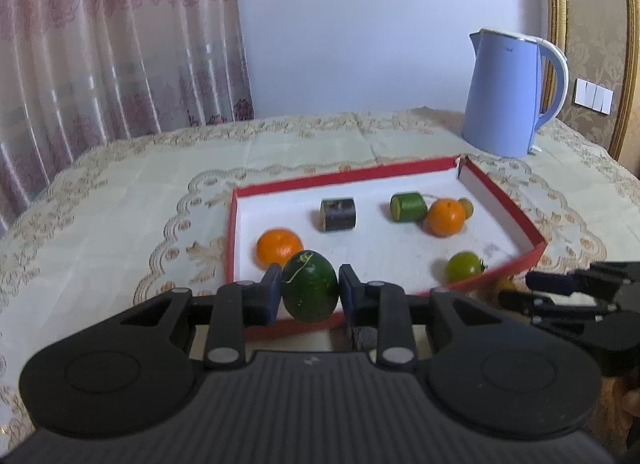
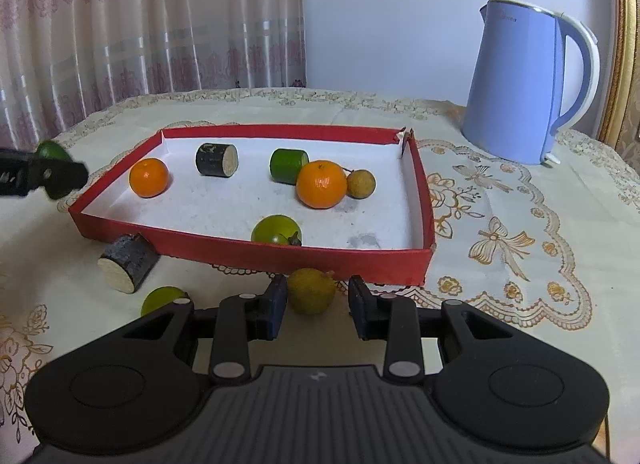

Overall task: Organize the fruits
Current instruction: 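Carry the avocado over the tray with the left gripper while the right gripper lifts the pear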

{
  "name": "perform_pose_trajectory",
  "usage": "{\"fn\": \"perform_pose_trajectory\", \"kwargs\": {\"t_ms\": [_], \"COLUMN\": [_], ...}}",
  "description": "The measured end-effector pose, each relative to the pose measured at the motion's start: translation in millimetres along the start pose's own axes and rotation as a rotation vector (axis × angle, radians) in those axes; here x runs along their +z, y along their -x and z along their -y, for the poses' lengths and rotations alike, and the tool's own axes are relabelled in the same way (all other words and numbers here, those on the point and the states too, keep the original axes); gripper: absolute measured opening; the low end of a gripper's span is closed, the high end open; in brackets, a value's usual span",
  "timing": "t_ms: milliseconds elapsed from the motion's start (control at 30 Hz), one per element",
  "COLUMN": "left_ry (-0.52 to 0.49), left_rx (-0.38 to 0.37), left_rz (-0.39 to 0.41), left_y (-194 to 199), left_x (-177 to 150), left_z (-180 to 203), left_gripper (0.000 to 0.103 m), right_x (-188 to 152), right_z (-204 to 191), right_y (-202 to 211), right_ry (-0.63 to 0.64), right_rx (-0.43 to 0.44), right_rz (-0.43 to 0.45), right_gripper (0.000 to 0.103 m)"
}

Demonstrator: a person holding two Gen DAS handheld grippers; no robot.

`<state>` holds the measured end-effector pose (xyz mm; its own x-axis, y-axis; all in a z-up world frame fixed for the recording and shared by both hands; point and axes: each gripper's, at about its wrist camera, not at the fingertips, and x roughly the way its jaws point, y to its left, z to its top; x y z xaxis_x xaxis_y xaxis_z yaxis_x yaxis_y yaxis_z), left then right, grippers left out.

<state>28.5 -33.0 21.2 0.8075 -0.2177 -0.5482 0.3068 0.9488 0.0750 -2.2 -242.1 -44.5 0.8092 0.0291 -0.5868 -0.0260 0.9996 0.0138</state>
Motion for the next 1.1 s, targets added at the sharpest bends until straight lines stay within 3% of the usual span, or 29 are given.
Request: {"fn": "perform_pose_trajectory", "kwargs": {"t_ms": [367,1100], "left_ry": [-0.016,0.010], "left_rx": [0.032,0.096], "left_rz": [0.016,-0.068], "left_y": [-23.7,-103.1], "left_x": [34.5,60.6], "left_z": [9.4,17.6], "left_gripper": [0.028,0.028], "right_x": [7.3,22.5], "right_z": [-2.5,-6.8], "right_y": [21.1,38.3], "right_ry": [0.012,0.031], "right_rx": [-0.007,-0.015], "right_rz": [0.049,0.101], "right_gripper": [0.033,0.033]}}
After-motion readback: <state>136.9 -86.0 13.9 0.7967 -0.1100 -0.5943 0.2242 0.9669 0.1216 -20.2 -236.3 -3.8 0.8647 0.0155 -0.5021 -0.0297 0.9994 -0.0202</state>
